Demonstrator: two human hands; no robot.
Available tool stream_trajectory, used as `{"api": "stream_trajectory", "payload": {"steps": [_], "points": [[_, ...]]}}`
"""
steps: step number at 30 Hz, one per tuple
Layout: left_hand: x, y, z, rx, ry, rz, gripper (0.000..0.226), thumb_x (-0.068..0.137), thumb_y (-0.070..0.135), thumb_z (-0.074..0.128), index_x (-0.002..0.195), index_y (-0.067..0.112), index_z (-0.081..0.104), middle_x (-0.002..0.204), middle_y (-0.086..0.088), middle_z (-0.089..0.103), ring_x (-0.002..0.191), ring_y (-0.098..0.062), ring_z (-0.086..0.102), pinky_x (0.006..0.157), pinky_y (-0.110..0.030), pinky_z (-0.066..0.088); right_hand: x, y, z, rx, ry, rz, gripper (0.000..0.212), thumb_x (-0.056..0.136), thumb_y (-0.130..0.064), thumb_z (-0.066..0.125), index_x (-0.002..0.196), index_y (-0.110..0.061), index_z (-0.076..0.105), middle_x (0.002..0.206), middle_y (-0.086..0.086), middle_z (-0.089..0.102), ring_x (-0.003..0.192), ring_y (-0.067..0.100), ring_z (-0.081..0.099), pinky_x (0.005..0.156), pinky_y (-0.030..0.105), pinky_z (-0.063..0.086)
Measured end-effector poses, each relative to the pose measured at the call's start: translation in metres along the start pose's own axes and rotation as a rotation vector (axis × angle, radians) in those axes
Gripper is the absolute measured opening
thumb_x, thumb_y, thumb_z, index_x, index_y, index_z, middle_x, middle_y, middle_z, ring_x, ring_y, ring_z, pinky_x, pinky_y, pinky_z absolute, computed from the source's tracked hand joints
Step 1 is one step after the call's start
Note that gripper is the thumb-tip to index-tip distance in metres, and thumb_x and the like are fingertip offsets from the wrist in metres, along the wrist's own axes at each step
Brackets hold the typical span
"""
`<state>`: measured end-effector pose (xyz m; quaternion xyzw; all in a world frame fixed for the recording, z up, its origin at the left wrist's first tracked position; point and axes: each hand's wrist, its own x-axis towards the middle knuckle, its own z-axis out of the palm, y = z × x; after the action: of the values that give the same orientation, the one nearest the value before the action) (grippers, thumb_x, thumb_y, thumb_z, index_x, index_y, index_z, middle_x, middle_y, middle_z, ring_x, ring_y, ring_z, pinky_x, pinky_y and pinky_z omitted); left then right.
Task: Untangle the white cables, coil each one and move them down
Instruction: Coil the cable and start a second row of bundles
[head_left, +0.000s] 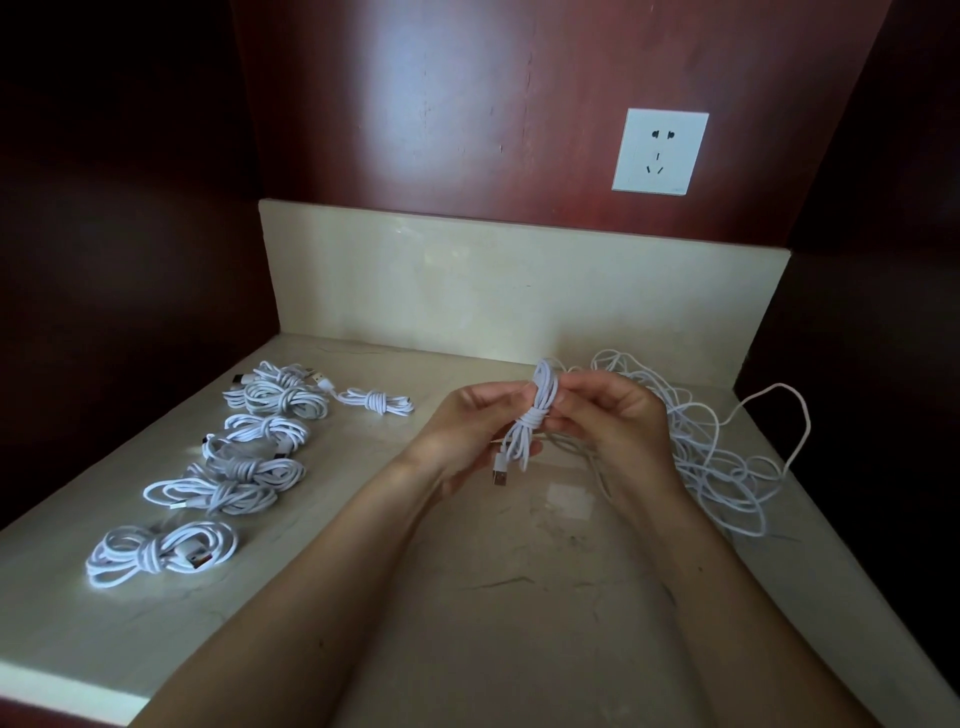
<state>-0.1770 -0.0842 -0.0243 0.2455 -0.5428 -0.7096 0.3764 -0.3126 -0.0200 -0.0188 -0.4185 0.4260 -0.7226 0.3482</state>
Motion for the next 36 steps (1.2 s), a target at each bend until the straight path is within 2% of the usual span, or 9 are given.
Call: {"api": "stream_trajectory", "payload": {"steps": [6,8,12,16,19,25,30,33,36], "points": [[0.0,-0.001,-0.001,0.236,0.134,0.314,0.014,0.093,0.011,0.062,0.097,0.014,0.075,0.072,0.0,0.073,0.056,-0.007,0.059,0.055,-0.018,0.05,0.002,-0.003,-0.002,-0.028,-0.031,0.069,0.023,0.085,0.002,0.067,0.107,-0.003,0.07,0.097,0.014,0.075,0.087,0.022,0.072,0.077,0.03,0.057],[0.003,-0.002,-0.003,0.304,0.174,0.396,0.016,0.093,0.011,0.064,0.093,0.022,0.077,0.078,-0.01,0.074,0.062,-0.013,0.059,0.058,-0.021,0.047,0.002,-0.002,-0.001,-0.07,-0.045,0.059,0.027,0.084,-0.005,0.071,0.111,-0.003,0.07,0.103,0.012,0.075,0.093,0.02,0.072,0.076,0.029,0.057],[0.004,-0.006,0.002,0.309,0.19,0.445,0.014,0.09,0.002,0.065,0.099,0.01,0.074,0.082,0.003,0.075,0.068,-0.002,0.063,0.062,-0.015,0.048,0.0,-0.002,0.002,-0.023,0.004,0.054,0.022,0.086,0.0,0.067,0.108,-0.003,0.07,0.097,0.01,0.076,0.087,0.017,0.072,0.073,0.026,0.058],[0.004,-0.007,0.002,0.264,0.147,0.478,0.017,0.089,0.001,0.065,0.103,0.009,0.071,0.094,-0.006,0.074,0.083,-0.012,0.066,0.076,-0.024,0.054,0.001,-0.003,-0.001,0.139,-0.028,0.125,0.017,0.09,0.006,0.058,0.096,-0.009,0.065,0.087,0.009,0.074,0.081,0.018,0.071,0.074,0.026,0.059],[0.005,-0.006,0.003,0.266,0.159,0.448,0.022,0.086,0.003,0.069,0.103,0.017,0.07,0.081,0.008,0.07,0.071,-0.002,0.061,0.066,-0.016,0.049,0.002,0.0,0.0,0.198,-0.049,0.164,0.02,0.092,0.01,0.054,0.088,-0.01,0.056,0.089,0.013,0.071,0.08,0.022,0.069,0.078,0.031,0.06],[0.009,-0.007,-0.005,0.321,0.19,0.391,0.024,0.088,-0.001,0.066,0.108,0.012,0.069,0.075,0.01,0.065,0.059,0.003,0.056,0.056,-0.011,0.043,0.002,0.015,0.001,-0.363,-0.072,-0.203,0.02,0.09,0.006,0.061,0.083,-0.012,0.067,0.093,0.0,0.071,0.078,0.016,0.069,0.064,0.031,0.058],[0.007,-0.005,-0.007,0.303,0.217,0.344,0.019,0.089,-0.001,0.065,0.108,0.0,0.068,0.064,0.01,0.067,0.05,0.005,0.056,0.049,-0.009,0.041,-0.002,0.016,-0.001,-0.632,-0.096,-0.327,0.027,0.075,-0.001,0.078,0.088,-0.023,0.068,0.099,-0.011,0.069,0.084,0.007,0.069,0.062,0.02,0.053],[0.007,-0.005,-0.007,0.323,0.197,0.334,0.022,0.089,-0.002,0.065,0.11,-0.005,0.067,0.071,0.003,0.067,0.052,0.007,0.057,0.05,-0.007,0.041,-0.002,0.016,-0.004,-0.711,-0.065,-0.351,0.015,0.079,-0.018,0.08,0.083,-0.027,0.07,0.09,-0.015,0.07,0.076,0.004,0.069,0.064,0.03,0.056],[0.006,-0.003,-0.006,0.356,0.153,0.328,0.022,0.089,-0.004,0.063,0.11,0.0,0.068,0.062,0.015,0.067,0.051,0.008,0.056,0.052,-0.007,0.041,-0.001,0.014,-0.007,-0.762,-0.036,-0.354,0.005,0.086,-0.03,0.072,0.085,-0.029,0.068,0.076,-0.016,0.071,0.069,0.005,0.069,0.065,0.041,0.058]]}}
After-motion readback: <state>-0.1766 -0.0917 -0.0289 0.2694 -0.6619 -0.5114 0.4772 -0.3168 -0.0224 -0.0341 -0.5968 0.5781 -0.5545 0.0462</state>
